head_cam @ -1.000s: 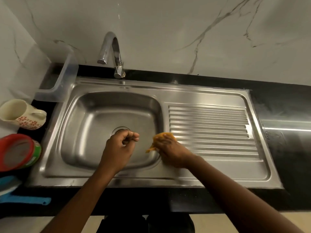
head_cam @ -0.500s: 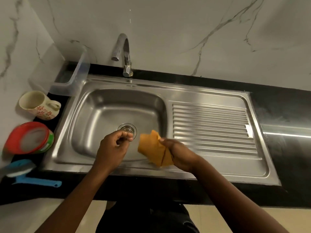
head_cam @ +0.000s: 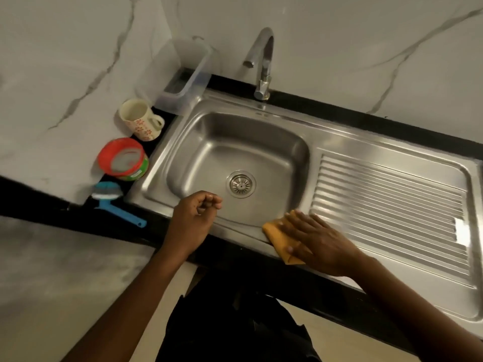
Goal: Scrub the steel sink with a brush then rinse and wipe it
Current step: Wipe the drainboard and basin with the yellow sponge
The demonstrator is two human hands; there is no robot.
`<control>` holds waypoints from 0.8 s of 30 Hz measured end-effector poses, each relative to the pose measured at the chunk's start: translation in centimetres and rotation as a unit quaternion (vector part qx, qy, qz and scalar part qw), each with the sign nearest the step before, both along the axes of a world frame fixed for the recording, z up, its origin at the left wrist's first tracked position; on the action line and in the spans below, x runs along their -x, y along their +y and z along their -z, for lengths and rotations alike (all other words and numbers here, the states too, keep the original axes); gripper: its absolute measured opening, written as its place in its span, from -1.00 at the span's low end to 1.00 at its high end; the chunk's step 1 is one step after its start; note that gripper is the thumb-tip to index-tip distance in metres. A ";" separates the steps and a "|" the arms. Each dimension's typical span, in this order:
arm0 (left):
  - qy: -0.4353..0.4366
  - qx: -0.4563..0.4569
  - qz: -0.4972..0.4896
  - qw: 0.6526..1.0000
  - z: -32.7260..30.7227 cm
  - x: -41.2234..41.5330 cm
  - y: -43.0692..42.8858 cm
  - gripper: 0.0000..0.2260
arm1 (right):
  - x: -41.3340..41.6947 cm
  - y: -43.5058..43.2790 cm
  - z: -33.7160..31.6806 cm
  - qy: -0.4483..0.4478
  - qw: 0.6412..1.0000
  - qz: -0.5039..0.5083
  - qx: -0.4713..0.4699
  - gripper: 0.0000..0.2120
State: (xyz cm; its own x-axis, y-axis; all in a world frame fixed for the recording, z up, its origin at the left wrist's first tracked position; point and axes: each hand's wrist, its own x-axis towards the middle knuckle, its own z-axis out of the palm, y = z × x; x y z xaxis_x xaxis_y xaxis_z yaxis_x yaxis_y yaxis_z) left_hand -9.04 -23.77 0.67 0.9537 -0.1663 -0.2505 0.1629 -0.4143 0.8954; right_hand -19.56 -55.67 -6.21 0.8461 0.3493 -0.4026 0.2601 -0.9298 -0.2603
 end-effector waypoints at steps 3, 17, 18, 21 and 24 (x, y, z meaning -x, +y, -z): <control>-0.002 -0.030 0.015 0.999 0.6 0.8 0.6 -0.79 | 0.1 -0.4 0.4 0.027 0.998 -0.056 0.017 -0.33; -0.010 -0.056 0.003 0.998 1.0 -4.6 6.8 -0.74 | -9.4 16.4 2.7 0.046 0.993 -0.009 -0.109 -0.34; -0.013 -0.057 0.000 0.998 0.8 -5.3 7.5 -0.74 | -10.5 18.0 2.7 0.047 0.992 -0.005 -0.116 -0.33; -0.012 -0.057 -0.008 0.998 0.6 -7.7 9.8 -0.74 | -14.1 23.4 3.2 0.047 0.990 0.020 -0.128 -0.31; -0.017 -0.061 -0.020 0.998 0.2 -9.6 11.6 -0.74 | -17.3 28.2 3.4 0.048 0.988 0.067 -0.134 -0.26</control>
